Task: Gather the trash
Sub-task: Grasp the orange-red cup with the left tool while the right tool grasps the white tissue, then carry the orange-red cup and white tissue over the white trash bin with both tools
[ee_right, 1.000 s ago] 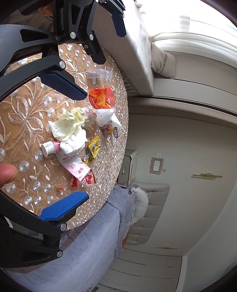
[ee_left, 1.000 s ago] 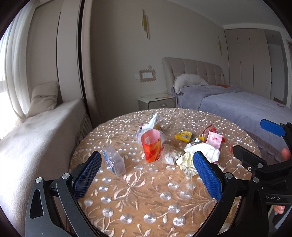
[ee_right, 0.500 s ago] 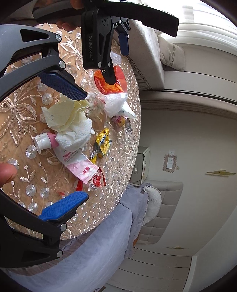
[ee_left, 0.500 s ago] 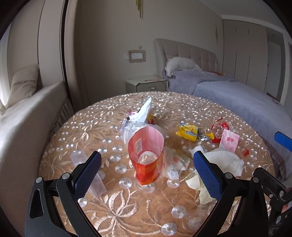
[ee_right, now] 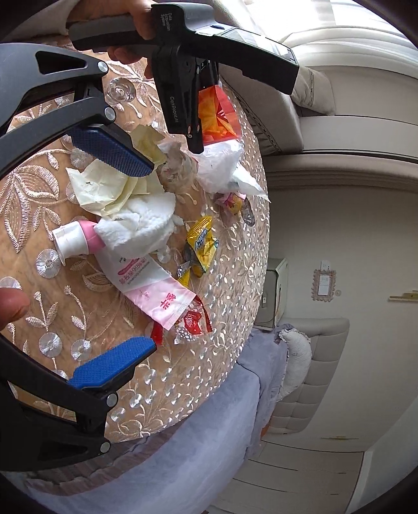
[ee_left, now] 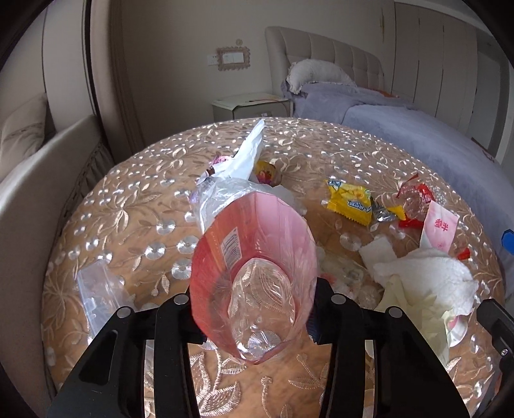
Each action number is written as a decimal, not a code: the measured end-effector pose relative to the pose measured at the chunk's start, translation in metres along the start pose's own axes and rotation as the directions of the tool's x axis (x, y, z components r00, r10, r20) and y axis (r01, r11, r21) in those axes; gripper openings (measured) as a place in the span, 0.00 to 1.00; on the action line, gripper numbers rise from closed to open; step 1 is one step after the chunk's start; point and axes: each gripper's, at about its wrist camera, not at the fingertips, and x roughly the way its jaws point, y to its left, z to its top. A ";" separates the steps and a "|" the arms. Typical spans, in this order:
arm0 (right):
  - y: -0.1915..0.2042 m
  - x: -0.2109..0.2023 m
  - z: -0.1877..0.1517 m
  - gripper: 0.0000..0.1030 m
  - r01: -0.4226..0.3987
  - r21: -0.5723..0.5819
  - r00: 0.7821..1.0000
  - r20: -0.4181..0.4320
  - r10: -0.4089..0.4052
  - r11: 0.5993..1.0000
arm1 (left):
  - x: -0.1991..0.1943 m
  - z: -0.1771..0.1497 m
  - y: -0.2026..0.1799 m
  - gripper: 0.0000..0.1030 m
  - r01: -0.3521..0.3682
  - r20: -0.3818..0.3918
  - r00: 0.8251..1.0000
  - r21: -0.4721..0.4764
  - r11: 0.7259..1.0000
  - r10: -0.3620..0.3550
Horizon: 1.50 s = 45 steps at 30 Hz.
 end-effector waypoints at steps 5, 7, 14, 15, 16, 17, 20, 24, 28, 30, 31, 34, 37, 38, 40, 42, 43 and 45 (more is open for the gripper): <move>-0.001 0.005 0.000 0.96 -0.006 0.013 1.000 -0.012 0.006 1.000 | -0.022 0.000 0.000 0.41 -0.019 0.057 0.998 0.011 1.000 0.019; 0.000 0.008 0.002 0.96 -0.009 0.014 1.000 -0.003 0.009 1.000 | -0.034 -0.001 -0.001 0.41 -0.027 0.075 0.997 0.005 1.000 0.027; 0.008 0.043 0.005 0.52 -0.066 0.006 0.990 -0.126 0.066 0.998 | -0.068 -0.010 -0.001 0.41 -0.033 0.125 0.992 -0.018 0.999 0.035; 0.009 0.050 0.003 0.46 -0.074 0.007 0.984 -0.161 0.074 0.997 | -0.071 -0.011 -0.002 0.41 -0.037 0.130 0.991 -0.017 0.999 0.039; 0.009 0.054 0.001 0.30 -0.090 0.014 0.978 -0.186 0.091 0.996 | -0.073 -0.011 -0.003 0.41 -0.040 0.133 0.990 -0.017 0.999 0.042; 0.009 0.057 -0.001 0.17 -0.113 0.026 0.972 -0.206 0.116 0.993 | -0.076 -0.012 -0.003 0.41 -0.039 0.135 0.990 -0.017 0.999 0.041; 0.004 0.048 -0.002 0.13 -0.118 0.040 0.976 -0.180 0.123 0.992 | -0.084 -0.014 -0.005 0.41 -0.046 0.152 0.987 -0.016 0.999 0.048; -0.004 0.010 0.007 0.12 -0.094 0.018 0.994 -0.048 0.095 0.995 | -0.100 -0.013 -0.012 0.41 -0.041 0.186 0.982 -0.009 0.999 0.041; -0.016 -0.031 0.019 0.12 -0.065 -0.001 0.996 0.065 0.065 0.998 | -0.116 -0.011 -0.029 0.41 -0.031 0.219 0.975 0.016 0.999 0.026; -0.022 -0.052 0.022 0.12 -0.046 -0.011 0.992 0.113 0.047 0.999 | -0.124 -0.010 -0.041 0.41 -0.003 0.231 0.973 0.028 1.000 -0.004; -0.026 -0.062 0.022 0.12 -0.033 -0.012 0.990 0.134 0.034 0.999 | -0.127 -0.011 -0.048 0.41 0.011 0.236 0.972 0.038 0.999 -0.019; -0.039 -0.086 0.021 0.12 -0.003 -0.008 0.985 0.172 0.005 1.000 | -0.134 -0.012 -0.070 0.41 0.049 0.247 0.967 0.068 0.996 -0.064; -0.054 -0.108 0.014 0.12 0.018 0.005 0.981 0.195 -0.018 1.000 | -0.140 -0.013 -0.094 0.41 0.100 0.249 0.961 0.097 0.990 -0.122; -0.058 -0.114 0.012 0.12 0.029 0.012 0.979 0.201 -0.031 1.000 | -0.141 -0.014 -0.103 0.41 0.118 0.249 0.958 0.109 0.987 -0.142; -0.067 -0.126 0.006 0.12 0.052 0.018 0.978 0.203 -0.054 0.998 | -0.143 -0.016 -0.122 0.41 0.160 0.243 0.952 0.135 0.978 -0.189; -0.077 -0.136 -0.001 0.12 0.072 0.029 0.977 0.201 -0.076 0.997 | -0.145 -0.020 -0.142 0.41 0.194 0.239 0.944 0.164 0.967 -0.229; -0.082 -0.140 -0.005 0.12 0.084 0.034 0.976 0.200 -0.089 0.996 | -0.145 -0.022 -0.150 0.41 0.215 0.235 0.939 0.177 0.960 -0.253; -0.092 -0.149 -0.012 0.12 0.111 0.046 0.973 0.198 -0.118 0.993 | -0.144 -0.025 -0.169 0.41 0.267 0.216 0.926 0.202 0.942 -0.309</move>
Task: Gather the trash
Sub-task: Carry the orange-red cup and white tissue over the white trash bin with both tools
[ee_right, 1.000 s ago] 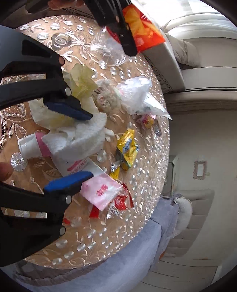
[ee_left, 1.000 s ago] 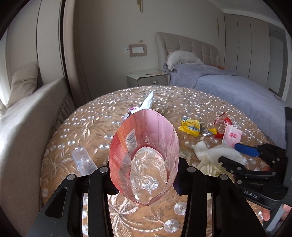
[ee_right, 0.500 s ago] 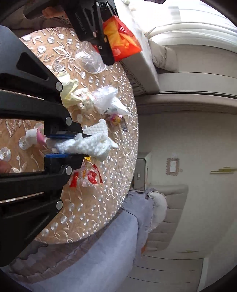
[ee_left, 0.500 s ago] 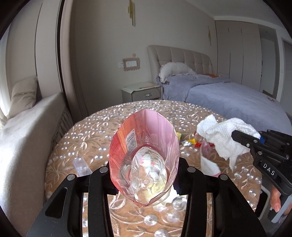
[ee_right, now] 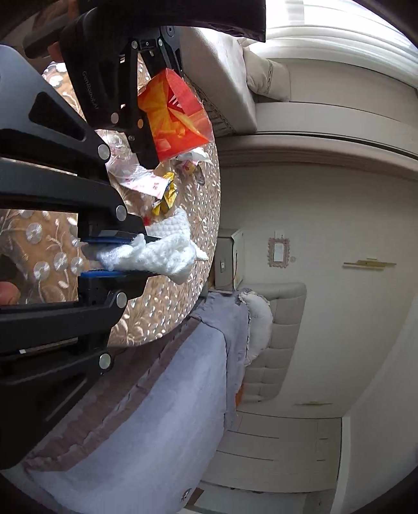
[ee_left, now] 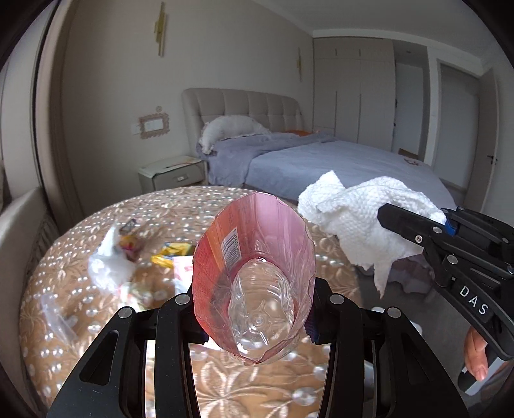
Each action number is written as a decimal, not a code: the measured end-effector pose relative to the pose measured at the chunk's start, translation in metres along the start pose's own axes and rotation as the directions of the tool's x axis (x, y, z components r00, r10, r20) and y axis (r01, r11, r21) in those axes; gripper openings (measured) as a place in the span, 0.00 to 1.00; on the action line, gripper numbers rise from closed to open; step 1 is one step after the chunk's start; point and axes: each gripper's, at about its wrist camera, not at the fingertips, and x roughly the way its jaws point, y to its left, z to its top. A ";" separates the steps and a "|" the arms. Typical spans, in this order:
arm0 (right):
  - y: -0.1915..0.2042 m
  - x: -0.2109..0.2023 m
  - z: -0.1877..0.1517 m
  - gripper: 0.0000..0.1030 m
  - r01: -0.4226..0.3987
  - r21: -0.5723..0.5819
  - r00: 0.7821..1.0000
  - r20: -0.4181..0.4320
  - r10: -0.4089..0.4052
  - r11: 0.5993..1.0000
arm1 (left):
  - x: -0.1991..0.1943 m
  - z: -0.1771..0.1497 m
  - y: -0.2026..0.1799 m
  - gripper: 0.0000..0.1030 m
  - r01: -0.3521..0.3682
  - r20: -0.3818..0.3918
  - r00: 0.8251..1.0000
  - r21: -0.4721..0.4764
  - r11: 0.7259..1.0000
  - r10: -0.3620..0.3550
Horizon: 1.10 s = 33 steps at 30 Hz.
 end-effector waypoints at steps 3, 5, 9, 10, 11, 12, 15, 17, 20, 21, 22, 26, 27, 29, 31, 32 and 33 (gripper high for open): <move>-0.018 -0.012 -0.010 0.13 0.049 0.004 0.999 -0.010 -0.049 0.999 | 0.012 -0.002 -0.028 0.41 0.066 -0.022 0.998 0.025 0.997 -0.066; -0.031 -0.017 -0.018 0.13 0.090 0.004 0.996 -0.021 -0.090 0.996 | 0.022 -0.004 -0.049 0.41 0.105 -0.038 0.994 0.054 0.993 -0.103; -0.060 -0.028 -0.037 0.13 0.163 0.023 0.985 -0.053 -0.162 0.986 | 0.043 -0.013 -0.095 0.41 0.183 -0.076 0.982 0.127 0.975 -0.175; -0.068 -0.030 -0.042 0.13 0.182 0.028 0.982 -0.064 -0.180 0.983 | 0.048 -0.016 -0.107 0.41 0.210 -0.091 0.976 0.142 0.967 -0.199; -0.075 -0.033 -0.048 0.13 0.200 0.034 0.977 -0.076 -0.197 0.979 | 0.055 -0.019 -0.119 0.41 0.237 -0.108 0.969 0.158 0.958 -0.222; -0.083 -0.036 -0.054 0.13 0.221 0.039 0.972 -0.086 -0.218 0.974 | 0.060 -0.023 -0.130 0.41 0.260 -0.125 0.963 0.174 0.950 -0.240; -0.105 -0.041 -0.070 0.13 0.278 0.066 0.956 -0.119 -0.269 0.958 | 0.083 -0.034 -0.163 0.41 0.334 -0.190 0.936 0.203 0.921 -0.297; -0.121 -0.043 -0.080 0.13 0.314 0.087 0.944 -0.139 -0.300 0.945 | 0.097 -0.041 -0.184 0.41 0.386 -0.235 0.911 0.202 0.900 -0.338; -0.142 -0.039 -0.092 0.13 0.360 0.108 0.925 -0.166 -0.341 0.927 | 0.117 -0.049 -0.214 0.41 0.442 -0.286 0.881 0.217 0.871 -0.376; -0.149 -0.038 -0.097 0.13 0.371 0.115 0.921 -0.176 -0.348 0.922 | 0.122 -0.052 -0.224 0.41 0.456 -0.303 0.873 0.223 0.862 -0.383; -0.157 -0.036 -0.102 0.13 0.379 0.122 0.917 -0.185 -0.354 0.917 | 0.127 -0.055 -0.235 0.41 0.471 -0.323 0.862 0.227 0.853 -0.390; -0.182 -0.032 -0.123 0.13 0.399 0.155 0.904 -0.229 -0.360 0.904 | 0.156 -0.071 -0.265 0.41 0.517 -0.399 0.825 0.244 0.820 -0.401; -0.187 -0.030 -0.128 0.13 0.401 0.165 0.902 -0.242 -0.358 0.901 | 0.163 -0.075 -0.269 0.41 0.529 -0.416 0.815 0.249 0.811 -0.404; -0.198 -0.026 -0.139 0.13 0.393 0.192 0.902 -0.271 -0.336 0.899 | 0.175 -0.084 -0.280 0.41 0.535 -0.441 0.808 0.272 0.800 -0.391; -0.208 -0.018 -0.152 0.13 0.376 0.224 0.902 -0.310 -0.300 0.899 | 0.187 -0.094 -0.286 0.41 0.551 -0.466 0.793 0.272 0.789 -0.393; -0.212 -0.014 -0.160 0.13 0.375 0.231 0.897 -0.334 -0.289 0.898 | 0.195 -0.099 -0.288 0.41 0.556 -0.479 0.785 0.267 0.787 -0.393; -0.216 -0.008 -0.168 0.13 0.378 0.237 0.891 -0.357 -0.282 0.895 | 0.204 -0.104 -0.288 0.41 0.559 -0.494 0.778 0.263 0.787 -0.388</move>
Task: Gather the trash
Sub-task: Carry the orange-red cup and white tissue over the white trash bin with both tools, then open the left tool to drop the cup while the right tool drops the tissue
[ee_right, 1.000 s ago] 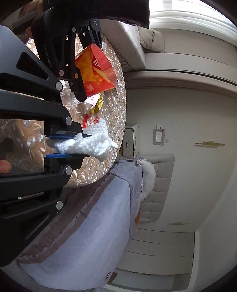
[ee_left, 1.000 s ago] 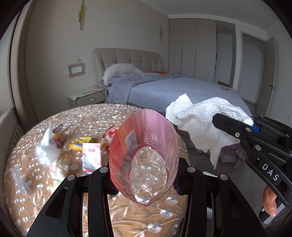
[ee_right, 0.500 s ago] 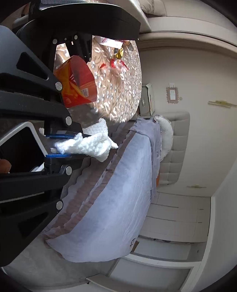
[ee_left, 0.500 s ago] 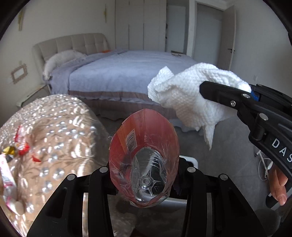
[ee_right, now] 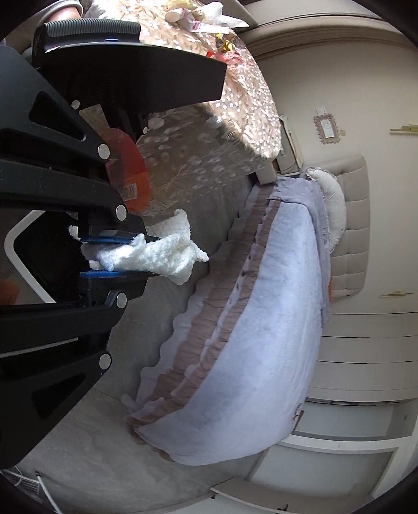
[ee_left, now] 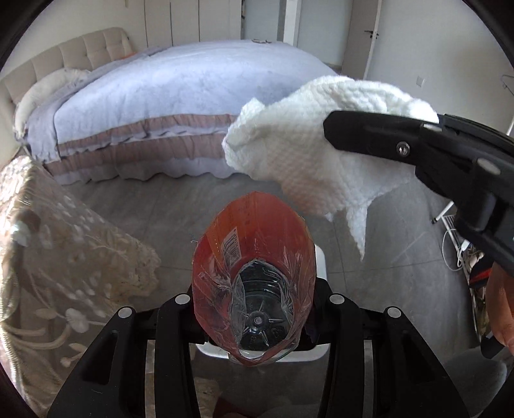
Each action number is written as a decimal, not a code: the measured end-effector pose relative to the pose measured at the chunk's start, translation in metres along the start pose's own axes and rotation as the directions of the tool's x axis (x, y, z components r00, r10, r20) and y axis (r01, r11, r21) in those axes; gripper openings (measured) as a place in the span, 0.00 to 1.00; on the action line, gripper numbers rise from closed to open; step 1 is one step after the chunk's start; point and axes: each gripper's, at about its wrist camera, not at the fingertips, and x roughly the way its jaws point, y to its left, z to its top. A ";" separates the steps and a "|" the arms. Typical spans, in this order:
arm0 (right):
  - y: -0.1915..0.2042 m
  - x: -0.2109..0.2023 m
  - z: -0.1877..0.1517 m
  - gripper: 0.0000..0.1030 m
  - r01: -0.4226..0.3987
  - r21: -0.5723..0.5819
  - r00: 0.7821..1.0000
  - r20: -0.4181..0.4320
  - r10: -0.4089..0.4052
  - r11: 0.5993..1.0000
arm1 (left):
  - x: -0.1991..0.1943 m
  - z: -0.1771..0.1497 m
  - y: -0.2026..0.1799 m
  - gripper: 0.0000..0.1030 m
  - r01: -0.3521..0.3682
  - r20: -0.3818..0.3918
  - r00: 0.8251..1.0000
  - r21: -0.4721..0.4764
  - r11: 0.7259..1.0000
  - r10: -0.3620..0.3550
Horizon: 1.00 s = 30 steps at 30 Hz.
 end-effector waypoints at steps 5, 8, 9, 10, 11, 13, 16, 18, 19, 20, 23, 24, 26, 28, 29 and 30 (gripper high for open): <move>-0.013 0.041 -0.016 0.13 -0.010 0.044 0.993 -0.115 0.015 0.999 | 0.046 -0.009 0.007 0.41 0.020 -0.097 0.995 -0.010 1.000 -0.021; -0.017 0.061 -0.027 0.13 -0.034 0.060 0.986 -0.162 0.044 0.998 | 0.068 -0.011 0.012 0.41 0.052 -0.139 0.989 -0.022 0.998 -0.055; -0.019 0.069 -0.031 0.13 -0.043 0.067 0.982 -0.182 0.055 0.997 | 0.074 -0.011 0.012 0.41 0.065 -0.148 0.987 -0.023 0.998 -0.068; -0.021 0.076 -0.035 0.13 -0.055 0.078 0.977 -0.201 0.070 0.995 | 0.082 -0.010 0.016 0.41 0.079 -0.156 0.984 -0.023 0.997 -0.082; -0.022 0.083 -0.040 0.13 -0.065 0.085 0.971 -0.223 0.083 0.994 | 0.089 -0.010 0.019 0.44 0.094 -0.165 0.981 -0.029 0.995 -0.098; -0.025 0.096 -0.048 0.13 -0.075 0.100 0.959 -0.266 0.099 0.992 | 0.101 -0.011 0.024 0.82 0.111 -0.185 0.976 -0.050 0.993 -0.119; -0.026 0.105 -0.054 0.13 -0.072 0.099 0.948 -0.303 0.099 0.992 | 0.109 -0.014 0.021 0.95 0.080 -0.195 0.977 -0.052 0.995 -0.089; -0.022 0.105 -0.056 0.13 -0.064 0.085 0.947 -0.310 0.088 0.994 | 0.107 -0.016 0.019 0.95 0.079 -0.207 0.975 -0.038 0.996 -0.085; -0.020 0.105 -0.056 0.13 -0.066 0.081 0.945 -0.314 0.089 0.995 | 0.105 -0.019 0.017 0.95 0.078 -0.208 0.975 -0.028 0.997 -0.083; -0.018 0.106 -0.057 0.13 -0.067 0.077 0.945 -0.316 0.088 0.995 | 0.103 -0.019 0.018 0.95 0.074 -0.208 0.975 -0.018 0.997 -0.076; -0.012 0.109 -0.059 0.13 -0.073 0.064 0.943 -0.321 0.090 0.995 | 0.098 -0.023 0.023 0.95 0.049 -0.199 0.979 -0.016 0.999 -0.052; -0.010 0.111 -0.060 0.13 -0.075 0.061 0.942 -0.323 0.091 0.995 | 0.097 -0.023 0.027 0.95 0.049 -0.198 0.979 -0.028 0.998 -0.054; -0.008 0.114 -0.063 0.14 -0.078 0.052 0.939 -0.331 0.091 0.996 | 0.089 -0.024 0.033 0.95 0.037 -0.190 0.981 -0.049 0.998 -0.046; -0.006 0.122 -0.065 0.17 -0.084 0.047 0.933 -0.347 0.095 0.995 | 0.084 -0.027 0.038 0.95 0.019 -0.187 0.982 -0.054 0.998 -0.029; -0.005 0.125 -0.067 0.28 -0.083 0.042 0.929 -0.358 0.093 0.996 | 0.081 -0.029 0.039 0.95 0.001 -0.186 0.982 -0.050 0.999 -0.010; -0.004 0.129 -0.068 0.45 -0.086 0.043 0.924 -0.371 0.095 0.995 | 0.080 -0.032 0.039 0.95 -0.021 -0.194 0.981 -0.032 0.999 0.014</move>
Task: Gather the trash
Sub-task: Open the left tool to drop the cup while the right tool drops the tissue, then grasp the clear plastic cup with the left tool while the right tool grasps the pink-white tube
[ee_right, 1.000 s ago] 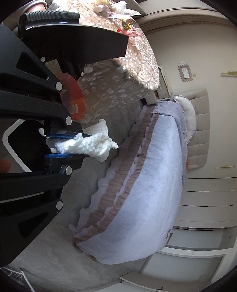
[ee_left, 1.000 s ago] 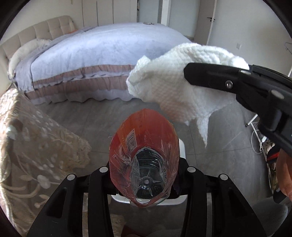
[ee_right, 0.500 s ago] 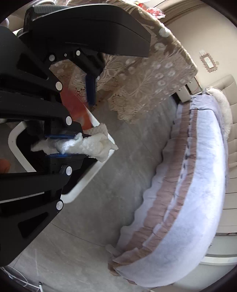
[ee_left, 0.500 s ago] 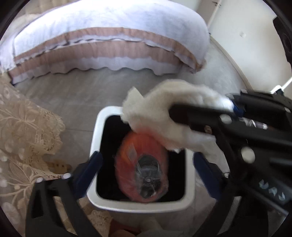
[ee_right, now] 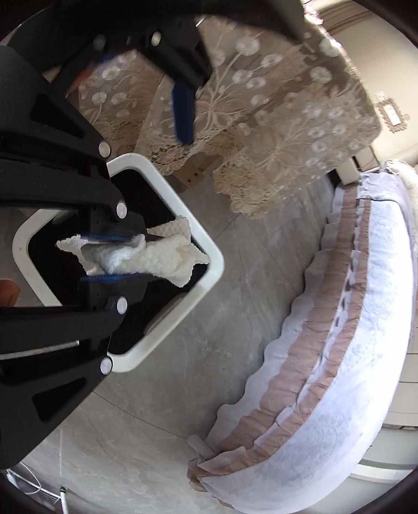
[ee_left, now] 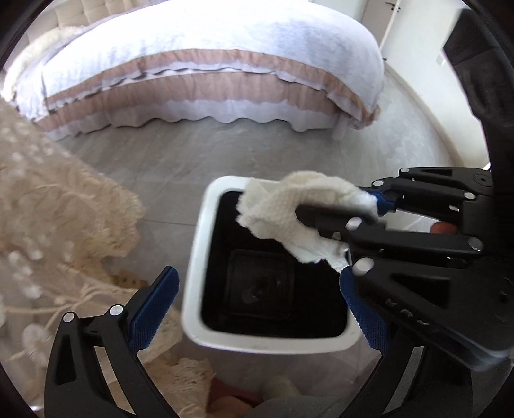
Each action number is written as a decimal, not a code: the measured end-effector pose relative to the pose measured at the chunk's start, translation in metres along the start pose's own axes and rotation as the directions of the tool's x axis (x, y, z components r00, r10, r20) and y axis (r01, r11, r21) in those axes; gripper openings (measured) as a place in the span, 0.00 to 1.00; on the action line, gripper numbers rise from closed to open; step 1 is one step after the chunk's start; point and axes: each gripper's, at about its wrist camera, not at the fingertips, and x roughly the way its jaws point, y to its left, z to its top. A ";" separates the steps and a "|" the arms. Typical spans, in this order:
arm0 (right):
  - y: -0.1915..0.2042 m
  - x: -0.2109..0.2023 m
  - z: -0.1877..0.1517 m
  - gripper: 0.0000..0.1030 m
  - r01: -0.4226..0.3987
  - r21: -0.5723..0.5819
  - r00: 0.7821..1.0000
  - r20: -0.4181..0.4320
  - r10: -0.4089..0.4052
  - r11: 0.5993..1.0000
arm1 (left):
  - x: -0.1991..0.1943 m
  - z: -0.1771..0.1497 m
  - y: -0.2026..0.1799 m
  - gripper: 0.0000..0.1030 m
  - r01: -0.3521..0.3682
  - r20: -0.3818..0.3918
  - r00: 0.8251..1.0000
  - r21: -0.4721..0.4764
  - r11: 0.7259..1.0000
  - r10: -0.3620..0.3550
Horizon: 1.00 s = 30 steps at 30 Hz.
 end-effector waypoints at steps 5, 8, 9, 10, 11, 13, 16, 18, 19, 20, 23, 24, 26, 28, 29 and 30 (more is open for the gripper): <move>-0.002 -0.001 0.005 0.96 0.012 0.026 1.000 0.019 -0.012 1.000 | -0.008 -0.012 -0.001 0.95 -0.039 -0.011 0.999 0.030 0.999 0.040; 0.001 -0.009 0.009 0.96 0.037 0.019 0.999 0.035 -0.038 0.999 | -0.021 -0.012 -0.002 0.95 -0.049 0.023 0.999 0.026 0.998 0.048; 0.003 -0.014 0.011 0.96 0.041 0.015 0.998 0.048 -0.041 0.999 | -0.027 -0.012 -0.002 0.95 -0.052 0.036 0.998 0.024 0.998 0.051; 0.005 -0.019 0.013 0.96 0.042 0.010 0.997 0.063 -0.043 0.999 | -0.033 -0.011 -0.004 0.95 -0.055 0.051 0.997 0.023 0.998 0.054; 0.008 -0.026 0.015 0.96 0.043 0.004 0.996 0.083 -0.044 0.999 | -0.042 -0.011 -0.005 0.95 -0.056 0.071 0.996 0.022 0.998 0.054; 0.016 -0.042 0.022 0.96 0.043 -0.012 0.990 0.132 -0.041 0.999 | -0.061 -0.010 -0.008 0.95 -0.062 0.114 0.992 0.021 0.998 0.059; 0.030 -0.072 0.034 0.96 0.033 -0.053 0.975 0.223 -0.020 0.998 | -0.095 -0.010 -0.012 0.95 -0.106 0.184 0.978 0.019 0.994 0.100; 0.041 -0.095 0.042 0.96 0.021 -0.077 0.956 0.294 0.003 0.997 | -0.120 -0.012 -0.010 0.95 -0.153 0.226 0.963 -0.002 0.988 0.150; 0.046 -0.106 0.047 0.96 0.011 -0.086 0.944 0.330 0.018 0.996 | -0.131 -0.014 -0.008 0.95 -0.171 0.243 0.955 -0.015 0.985 0.169; 0.050 -0.117 0.051 0.96 -0.001 -0.094 0.932 0.360 0.034 0.996 | -0.144 -0.017 -0.004 0.95 -0.188 0.260 0.946 -0.037 0.982 0.191; 0.067 -0.144 0.061 0.96 -0.048 -0.127 0.892 0.440 0.100 0.991 | -0.181 -0.032 0.012 0.95 -0.228 0.304 0.918 -0.120 0.966 0.255; 0.073 -0.150 0.063 0.96 -0.059 -0.139 0.882 0.457 0.117 0.988 | -0.192 -0.037 0.017 0.95 -0.242 0.318 0.906 -0.150 0.959 0.279; 0.089 -0.160 0.067 0.96 -0.080 -0.166 0.860 0.488 0.153 0.983 | -0.216 -0.054 0.029 0.95 -0.281 0.338 0.877 -0.216 0.935 0.341; 0.108 -0.168 0.068 0.96 -0.103 -0.201 0.839 0.508 0.193 0.974 | -0.240 -0.073 0.039 0.95 -0.329 0.356 0.836 -0.282 0.901 0.417; 0.117 -0.171 0.069 0.96 -0.111 -0.219 0.832 0.513 0.211 0.969 | -0.251 -0.081 0.044 0.95 -0.346 0.361 0.818 -0.310 0.885 0.447; 0.127 -0.173 0.070 0.96 -0.117 -0.243 0.826 0.514 0.230 0.963 | -0.261 -0.091 0.048 0.95 -0.370 0.362 0.797 -0.340 0.865 0.483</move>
